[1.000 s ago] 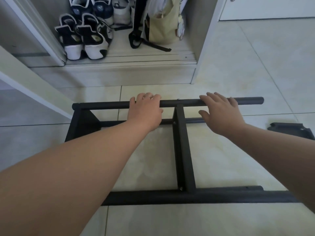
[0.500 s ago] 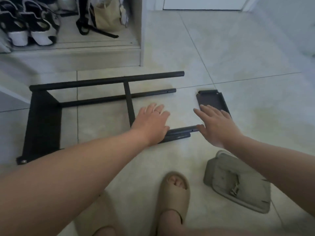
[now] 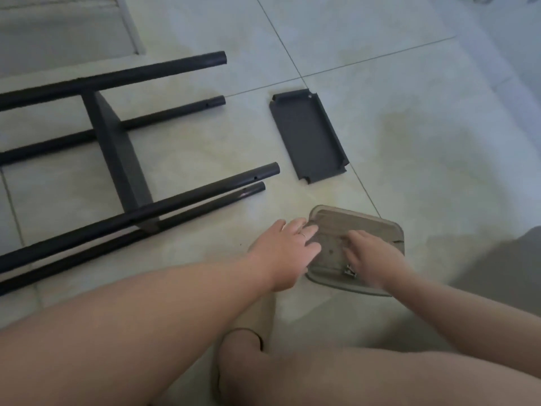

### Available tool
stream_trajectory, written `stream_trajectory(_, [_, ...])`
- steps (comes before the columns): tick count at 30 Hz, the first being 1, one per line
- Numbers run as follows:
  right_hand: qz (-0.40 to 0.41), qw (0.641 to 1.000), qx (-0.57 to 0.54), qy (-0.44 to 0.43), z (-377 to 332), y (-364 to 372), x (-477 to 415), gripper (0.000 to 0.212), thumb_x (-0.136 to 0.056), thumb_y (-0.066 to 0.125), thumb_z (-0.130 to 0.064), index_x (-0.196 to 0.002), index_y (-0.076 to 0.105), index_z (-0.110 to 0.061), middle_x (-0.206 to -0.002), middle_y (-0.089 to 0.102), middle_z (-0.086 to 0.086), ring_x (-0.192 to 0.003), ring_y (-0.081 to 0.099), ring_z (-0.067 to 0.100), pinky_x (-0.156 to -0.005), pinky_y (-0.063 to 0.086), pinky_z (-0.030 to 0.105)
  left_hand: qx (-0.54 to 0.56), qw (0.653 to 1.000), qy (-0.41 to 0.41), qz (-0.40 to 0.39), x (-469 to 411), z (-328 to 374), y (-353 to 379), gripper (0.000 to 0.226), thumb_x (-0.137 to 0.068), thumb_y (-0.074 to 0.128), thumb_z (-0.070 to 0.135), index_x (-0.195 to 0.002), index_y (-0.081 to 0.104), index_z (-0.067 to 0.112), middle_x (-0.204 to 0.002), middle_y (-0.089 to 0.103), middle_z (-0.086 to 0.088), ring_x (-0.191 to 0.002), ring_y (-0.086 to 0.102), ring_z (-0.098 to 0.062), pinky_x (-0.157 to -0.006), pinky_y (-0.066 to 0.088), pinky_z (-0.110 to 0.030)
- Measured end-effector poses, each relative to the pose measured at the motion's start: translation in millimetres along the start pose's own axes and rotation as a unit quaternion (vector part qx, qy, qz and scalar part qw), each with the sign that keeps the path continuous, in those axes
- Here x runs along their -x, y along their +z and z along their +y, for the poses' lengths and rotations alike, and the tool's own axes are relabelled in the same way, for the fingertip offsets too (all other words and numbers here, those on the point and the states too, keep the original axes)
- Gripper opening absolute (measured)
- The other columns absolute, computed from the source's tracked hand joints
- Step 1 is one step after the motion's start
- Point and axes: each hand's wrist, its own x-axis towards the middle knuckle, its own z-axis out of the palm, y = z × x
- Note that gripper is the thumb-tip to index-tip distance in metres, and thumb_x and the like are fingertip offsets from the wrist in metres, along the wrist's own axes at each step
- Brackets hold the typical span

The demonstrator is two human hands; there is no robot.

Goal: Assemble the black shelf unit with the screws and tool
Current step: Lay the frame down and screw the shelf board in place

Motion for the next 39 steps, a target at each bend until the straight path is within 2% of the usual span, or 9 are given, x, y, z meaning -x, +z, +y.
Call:
stream_trajectory(4, [-0.036, 0.997, -0.037, 0.064, 16.5, 32.0, -15.6, 0.038, -0.103, 0.047, -0.026, -0.139, 0.051, -0.015, -0.136, 0.057, 0.010, -0.123, 0.055, 0.031, -0.093, 0.047, 0.039, -0.028, 0.998, 0.029, -0.045, -7.0, 7.2, 17.7, 0.034, -0.104, 0.042, 0.025, -0.137, 0.048, 0.019, -0.168, 0.007, -0.013, -0.153, 0.004, -0.037, -0.120, 0.012, -0.058])
stream_trajectory(8, [-0.055, 0.986, -0.081, 0.133, 27.3, 53.5, -31.0, 0.041, -0.102, 0.047, -0.022, -0.142, 0.047, -0.012, -0.135, 0.056, 0.016, -0.121, 0.055, 0.036, -0.094, 0.047, 0.040, -0.025, 0.999, 0.023, -0.023, -7.8, 7.7, 26.3, 0.030, -0.104, 0.040, 0.017, -0.132, 0.051, 0.020, -0.168, 0.008, -0.014, -0.153, 0.004, -0.039, -0.120, 0.009, -0.060])
stream_trajectory(12, [-0.053, 0.978, -0.105, 0.172, 33.6, 63.3, -45.5, 0.048, -0.099, 0.047, -0.015, -0.147, 0.041, -0.011, -0.138, 0.052, 0.018, -0.120, 0.055, 0.038, -0.091, 0.047, 0.041, -0.032, 0.999, 0.019, 0.007, -9.6, 6.4, 29.0, 0.033, -0.100, 0.038, 0.011, -0.126, 0.053, 0.021, -0.165, 0.014, -0.012, -0.149, 0.014, -0.039, -0.116, 0.016, -0.054])
stream_trajectory(16, [-0.067, 0.979, -0.093, 0.167, 31.4, 73.4, -52.3, 0.051, -0.094, 0.052, -0.003, -0.143, 0.041, -0.006, -0.145, 0.042, 0.016, -0.120, 0.053, 0.039, -0.091, 0.048, 0.042, -0.042, 0.999, 0.013, 0.029, -10.6, 6.9, 30.1, 0.036, -0.094, 0.038, 0.005, -0.122, 0.054, 0.020, -0.161, 0.020, -0.013, -0.143, 0.023, -0.040, -0.110, 0.022, -0.051])
stream_trajectory(21, [-0.087, 0.983, -0.067, 0.147, 32.5, 80.3, -58.2, 0.041, -0.090, 0.054, 0.003, -0.129, 0.046, -0.004, -0.139, 0.040, 0.016, -0.116, 0.053, 0.040, -0.091, 0.050, 0.044, -0.047, 0.998, 0.016, 0.047, -11.0, 7.0, 30.0, 0.037, -0.089, 0.038, 0.001, -0.116, 0.056, 0.019, -0.158, 0.026, -0.013, -0.135, 0.032, -0.039, -0.105, 0.029, -0.048])
stream_trajectory(25, [-0.106, 0.986, -0.045, 0.121, 36.1, 84.2, -59.3, 0.040, -0.088, 0.055, 0.007, -0.125, 0.047, -0.006, -0.135, 0.044, 0.016, -0.117, 0.054, 0.038, -0.095, 0.049, 0.044, -0.044, 0.997, 0.023, 0.060, -9.6, 5.9, 30.8, 0.040, -0.088, 0.037, 0.000, -0.117, 0.056, 0.020, -0.158, 0.027, -0.012, -0.132, 0.036, -0.039, -0.103, 0.033, -0.047])
stream_trajectory(29, [-0.136, 0.986, 0.002, 0.095, 38.4, 80.8, -58.9, 0.041, -0.092, 0.058, -0.002, -0.131, 0.047, -0.008, -0.136, 0.045, 0.014, -0.121, 0.052, 0.036, -0.097, 0.050, 0.046, -0.057, 0.996, 0.029, 0.064, -10.1, 4.7, 31.1, 0.042, -0.090, 0.037, 0.001, -0.120, 0.057, 0.022, -0.159, 0.027, -0.012, -0.131, 0.037, -0.038, -0.102, 0.033, -0.047])
stream_trajectory(34, [-0.196, 0.970, 0.130, 0.067, 33.7, 73.0, -58.0, 0.034, -0.096, 0.049, 0.000, -0.129, 0.058, -0.008, -0.131, 0.053, 0.015, -0.117, 0.059, 0.037, -0.094, 0.053, 0.044, -0.064, 0.996, 0.028, 0.062, -11.2, 5.0, 31.1, 0.041, -0.088, 0.036, 0.000, -0.116, 0.057, 0.021, -0.157, 0.030, -0.012, -0.130, 0.037, -0.039, -0.101, 0.033, -0.047])
stream_trajectory(39, [-0.209, 0.961, 0.170, 0.067, 27.5, 72.7, -54.0, 0.037, -0.096, 0.048, 0.003, -0.129, 0.060, -0.008, -0.128, 0.060, 0.011, -0.115, 0.063, 0.035, -0.083, 0.052, 0.040, -0.073, 0.996, 0.019, 0.054, -11.7, 7.4, 31.6, 0.037, -0.090, 0.037, 0.002, -0.114, 0.056, 0.022, -0.156, 0.030, -0.010, -0.130, 0.036, -0.038, -0.101, 0.032, -0.047])
